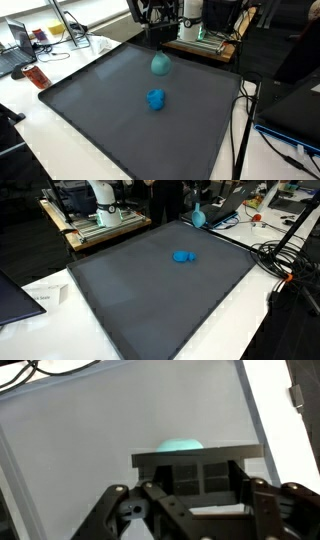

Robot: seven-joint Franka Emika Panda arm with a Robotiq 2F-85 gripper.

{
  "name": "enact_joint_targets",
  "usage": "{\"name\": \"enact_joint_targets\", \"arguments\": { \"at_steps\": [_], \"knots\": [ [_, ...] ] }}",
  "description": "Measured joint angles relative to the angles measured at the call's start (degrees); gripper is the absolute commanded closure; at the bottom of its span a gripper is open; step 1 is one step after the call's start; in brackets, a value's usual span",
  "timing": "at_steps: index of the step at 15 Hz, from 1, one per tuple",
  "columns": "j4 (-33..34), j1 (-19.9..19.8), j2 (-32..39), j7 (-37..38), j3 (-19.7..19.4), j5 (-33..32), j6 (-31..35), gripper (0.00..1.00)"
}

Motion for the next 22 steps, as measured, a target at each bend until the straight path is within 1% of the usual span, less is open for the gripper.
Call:
{"name": "enact_joint_targets", "arguments": {
  "at_steps": [2, 7, 10, 12, 15, 22],
  "knots": [
    [0.0, -2.1, 0.0, 0.0, 2.1, 0.0, -0.2, 0.63],
    [-0.7, -7.7, 1.1, -0.1, 5.8, 0.0, -0.8, 0.63],
    [-1.5, -10.6, 2.9, -0.3, 5.8, 0.0, -0.9, 0.63],
    [-2.1, -10.6, 3.6, -0.4, 3.8, 0.0, -0.7, 0.63],
    [-3.0, -7.3, 3.6, -0.3, -1.6, 0.0, 0.0, 0.63],
    [-4.3, 5.3, 2.9, -0.3, -15.5, 0.0, 0.0, 0.63]
  ]
}}
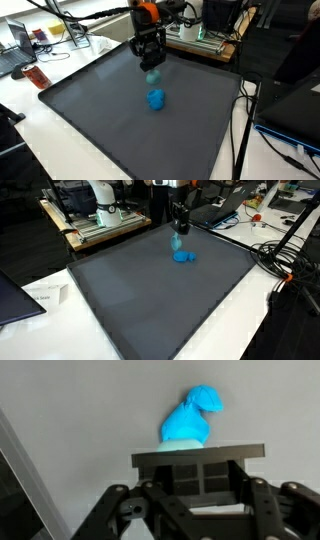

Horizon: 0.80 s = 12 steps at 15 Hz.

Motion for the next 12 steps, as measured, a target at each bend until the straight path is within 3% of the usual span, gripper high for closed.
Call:
{"name": "enact_joint_targets", "arguments": {
  "at_steps": [6, 12],
  "knots": [
    [-0.1, 10.8, -2.4, 0.0, -11.1, 0.0, 0.0, 0.63],
    [0.0, 19.1, -4.1, 0.0, -20.4, 0.0, 0.0, 0.63]
  ]
}}
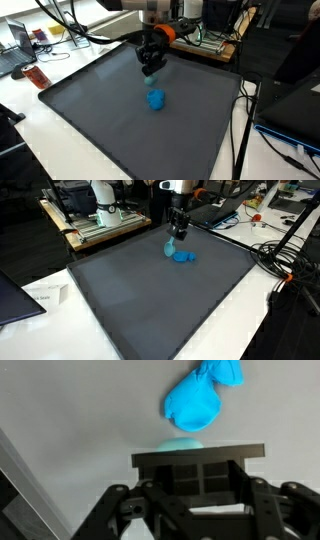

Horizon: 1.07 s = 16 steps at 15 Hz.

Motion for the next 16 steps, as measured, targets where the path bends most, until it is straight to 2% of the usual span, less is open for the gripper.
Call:
{"name": "enact_joint_targets", "arguments": {
  "at_steps": [4, 10, 16],
  "knots": [
    [0.5, 3.9, 0.0, 0.0, -5.2, 0.0, 0.0, 0.63],
    [1.9, 8.5, 0.7, 0.0, -10.8, 0.0, 0.0, 0.63],
    [2.6, 15.9, 2.3, 0.1, -19.2, 0.0, 0.0, 0.63]
  ]
}}
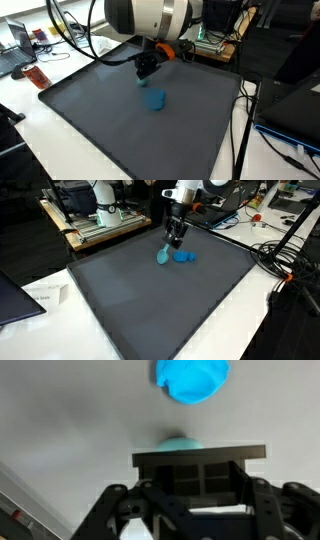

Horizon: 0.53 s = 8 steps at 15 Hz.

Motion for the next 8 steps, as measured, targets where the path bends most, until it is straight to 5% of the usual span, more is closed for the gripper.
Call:
{"name": "enact_joint_targets", "arguments": {
  "at_steps": [8],
  "knots": [
    [0.6, 10.8, 1.6, 1.2, -9.7, 0.0, 0.0, 0.63]
  ]
}}
